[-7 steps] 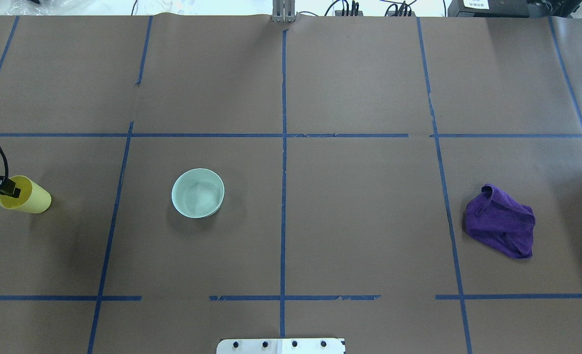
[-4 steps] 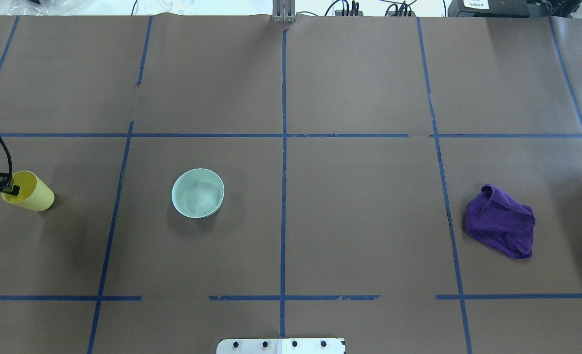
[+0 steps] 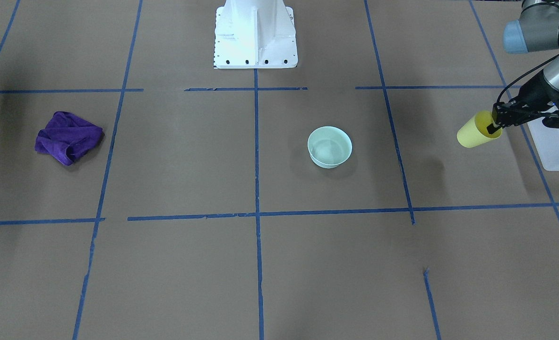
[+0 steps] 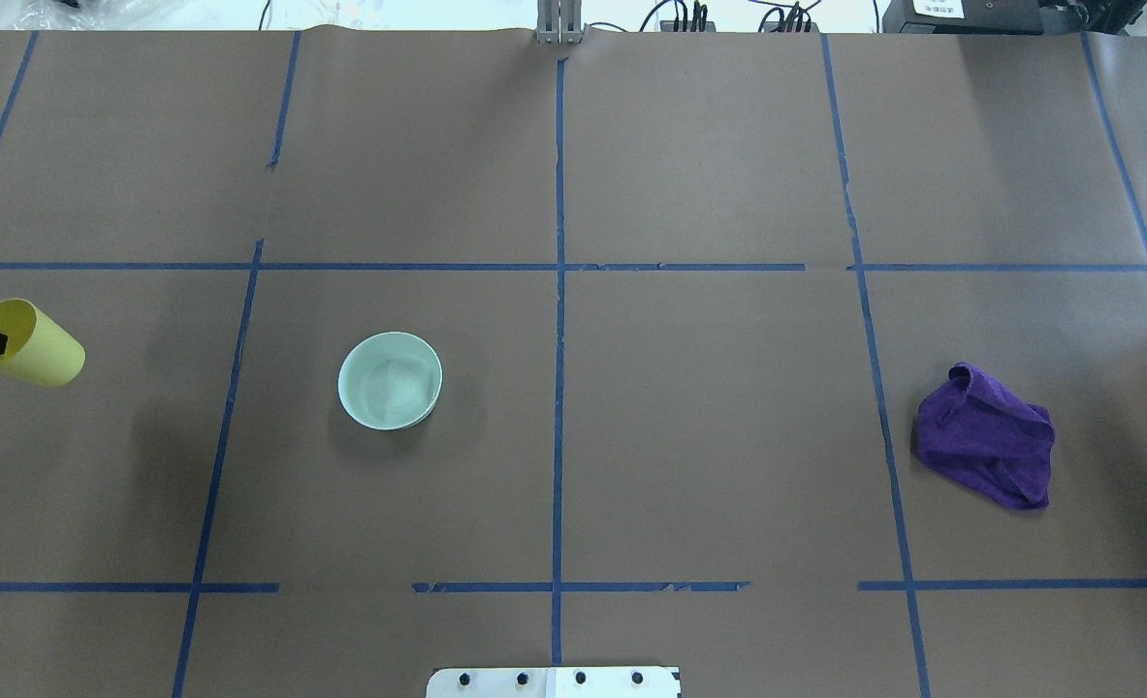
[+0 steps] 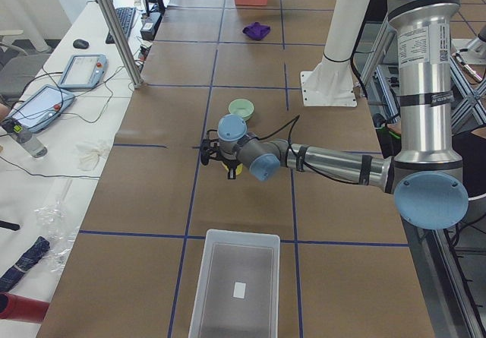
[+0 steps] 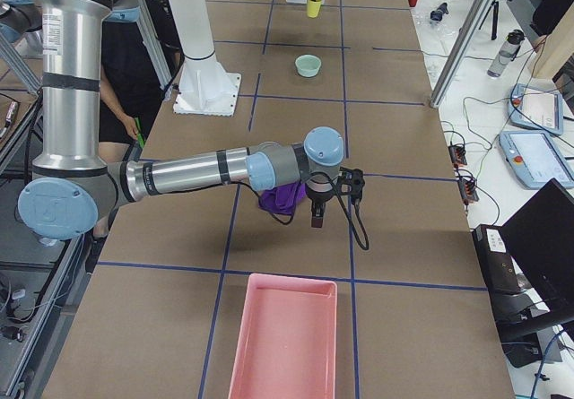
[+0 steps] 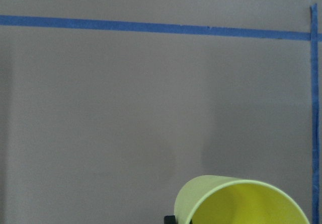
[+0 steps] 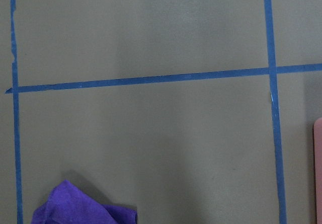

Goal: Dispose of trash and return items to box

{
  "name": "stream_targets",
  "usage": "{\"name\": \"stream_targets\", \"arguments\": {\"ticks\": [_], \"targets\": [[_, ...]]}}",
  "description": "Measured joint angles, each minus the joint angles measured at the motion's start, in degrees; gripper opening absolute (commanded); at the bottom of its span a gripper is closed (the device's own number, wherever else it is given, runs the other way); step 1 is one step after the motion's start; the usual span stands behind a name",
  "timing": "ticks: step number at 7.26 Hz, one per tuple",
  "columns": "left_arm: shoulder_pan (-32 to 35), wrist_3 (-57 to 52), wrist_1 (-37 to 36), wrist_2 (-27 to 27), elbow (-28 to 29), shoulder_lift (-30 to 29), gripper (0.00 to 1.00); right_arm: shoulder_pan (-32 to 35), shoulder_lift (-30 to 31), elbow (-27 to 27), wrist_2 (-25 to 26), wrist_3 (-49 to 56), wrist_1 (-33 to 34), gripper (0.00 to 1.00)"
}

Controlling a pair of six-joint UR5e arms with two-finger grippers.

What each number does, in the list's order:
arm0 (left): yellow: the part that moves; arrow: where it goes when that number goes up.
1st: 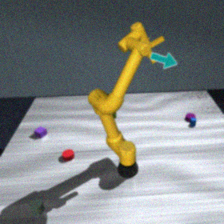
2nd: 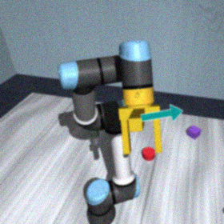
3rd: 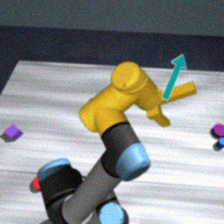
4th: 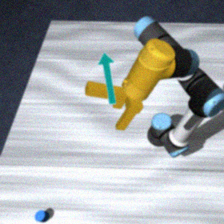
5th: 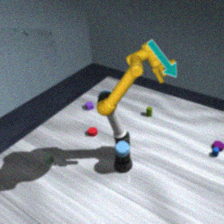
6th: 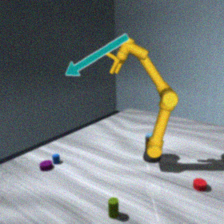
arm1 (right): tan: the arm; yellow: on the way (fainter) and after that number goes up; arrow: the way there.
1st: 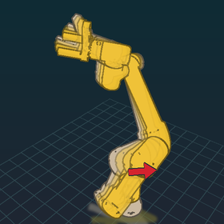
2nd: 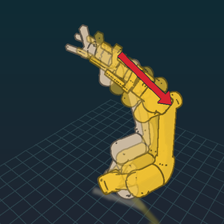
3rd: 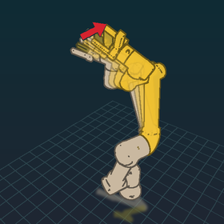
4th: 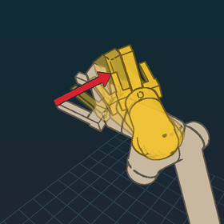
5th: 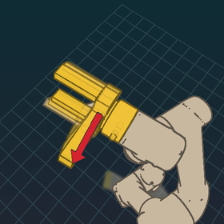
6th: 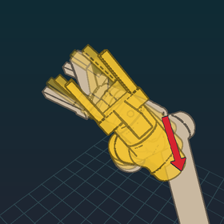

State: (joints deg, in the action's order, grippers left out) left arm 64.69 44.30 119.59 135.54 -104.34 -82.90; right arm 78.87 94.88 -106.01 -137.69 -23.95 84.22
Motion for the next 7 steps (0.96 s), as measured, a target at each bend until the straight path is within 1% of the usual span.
{"name": "stream_targets", "arguments": {"ticks": [1,3,4,6,7], "targets": [[0.58,-0.21,-2.37,-0.03,-2.20,-0.04,0.00,-2.36,0.28,-0.36,2.03,-4.28,-3.45,1.00],[1.86,-0.44,-4.03,-0.22,-4.07,-0.27,0.00,-10.24,2.14,-0.44,7.33,-18.90,-16.23,1.00],[3.00,-1.50,-4.21,-0.30,-4.25,-0.44,0.00,-14.83,2.52,-0.38,10.24,-24.14,-20.40,1.00],[6.84,-7.44,-6.48,-0.35,-4.59,-0.66,0.00,-23.48,1.24,0.61,15.40,-27.59,-23.04,1.00],[8.62,-9.92,-8.14,-0.36,-5.03,-0.80,0.00,-26.41,0.47,1.51,16.91,-27.95,-23.33,1.00]]}}
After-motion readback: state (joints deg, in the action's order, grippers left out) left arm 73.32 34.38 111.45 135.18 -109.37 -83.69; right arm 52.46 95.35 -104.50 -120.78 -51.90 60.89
